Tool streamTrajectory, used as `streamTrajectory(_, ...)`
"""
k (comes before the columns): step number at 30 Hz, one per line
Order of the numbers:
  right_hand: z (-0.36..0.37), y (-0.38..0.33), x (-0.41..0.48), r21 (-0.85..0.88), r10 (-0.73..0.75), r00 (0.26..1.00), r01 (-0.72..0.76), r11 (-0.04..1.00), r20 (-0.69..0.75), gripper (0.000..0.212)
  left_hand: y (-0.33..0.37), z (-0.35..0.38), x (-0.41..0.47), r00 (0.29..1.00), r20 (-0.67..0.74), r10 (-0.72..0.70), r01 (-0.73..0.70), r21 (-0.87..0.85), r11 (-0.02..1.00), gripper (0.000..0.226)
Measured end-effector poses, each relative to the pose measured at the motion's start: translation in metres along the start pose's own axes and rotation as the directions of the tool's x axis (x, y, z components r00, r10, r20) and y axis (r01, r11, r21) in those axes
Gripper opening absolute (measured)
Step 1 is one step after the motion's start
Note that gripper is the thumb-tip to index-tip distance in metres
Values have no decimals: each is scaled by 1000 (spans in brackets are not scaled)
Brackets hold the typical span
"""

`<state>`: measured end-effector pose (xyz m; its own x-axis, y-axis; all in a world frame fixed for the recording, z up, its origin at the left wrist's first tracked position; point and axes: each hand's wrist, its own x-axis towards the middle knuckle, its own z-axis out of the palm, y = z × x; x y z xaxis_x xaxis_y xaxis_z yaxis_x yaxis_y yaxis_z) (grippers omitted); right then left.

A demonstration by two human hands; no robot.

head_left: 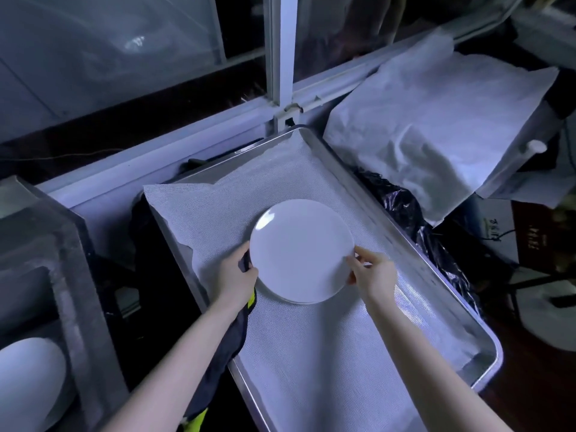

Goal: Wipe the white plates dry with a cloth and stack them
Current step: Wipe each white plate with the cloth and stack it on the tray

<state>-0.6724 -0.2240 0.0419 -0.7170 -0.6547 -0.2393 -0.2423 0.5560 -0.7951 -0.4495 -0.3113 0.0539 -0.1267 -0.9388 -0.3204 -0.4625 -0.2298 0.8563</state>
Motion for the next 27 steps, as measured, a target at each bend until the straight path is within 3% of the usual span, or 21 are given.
streamTrajectory(5,-2,-5,-5,28,27,999,-28,999,36,12,3,-5,0,998,50,-47,48,-7,999,58)
streamTrajectory(6,-2,-8,-8,0,29,1000,-29,1000,11,20,3,-9,-1,998,45,-51,52,-30,998,57)
streamTrajectory(8,-2,-18,-22,-48,-43,999,42,998,-25,31,3,-18,-7,999,-1,-43,43,-76,996,51)
streamTrajectory(10,1,-37,-46,23,-177,982,175,984,70,26,4,-32,-16,998,-61,-27,19,-139,990,45)
streamTrajectory(12,9,-56,-76,83,-307,917,295,952,254,20,6,-48,-28,992,-124,-10,-19,-225,974,42)
streamTrajectory(15,32,-81,-120,134,-440,740,437,890,509,26,10,-77,-52,975,-221,23,-104,-362,926,40)
streamTrajectory(18,60,-95,-158,163,-442,538,487,858,718,48,12,-115,-78,936,-351,-2,-183,-494,850,37)
streamTrajectory(21,88,-98,-191,158,-433,371,582,798,821,66,13,-166,-102,900,-416,-128,-204,-663,720,34)
streamTrajectory(23,106,-101,-214,167,-482,333,657,735,810,56,10,-202,-120,869,-457,-189,-250,-736,629,32)
streamTrajectory(26,133,-117,-246,229,-564,374,647,727,736,13,-8,-252,-148,816,-535,-218,-355,-762,542,32)
streamTrajectory(27,142,-125,-256,275,-574,378,605,747,726,9,-18,-270,-158,795,-563,-224,-387,-756,528,34)
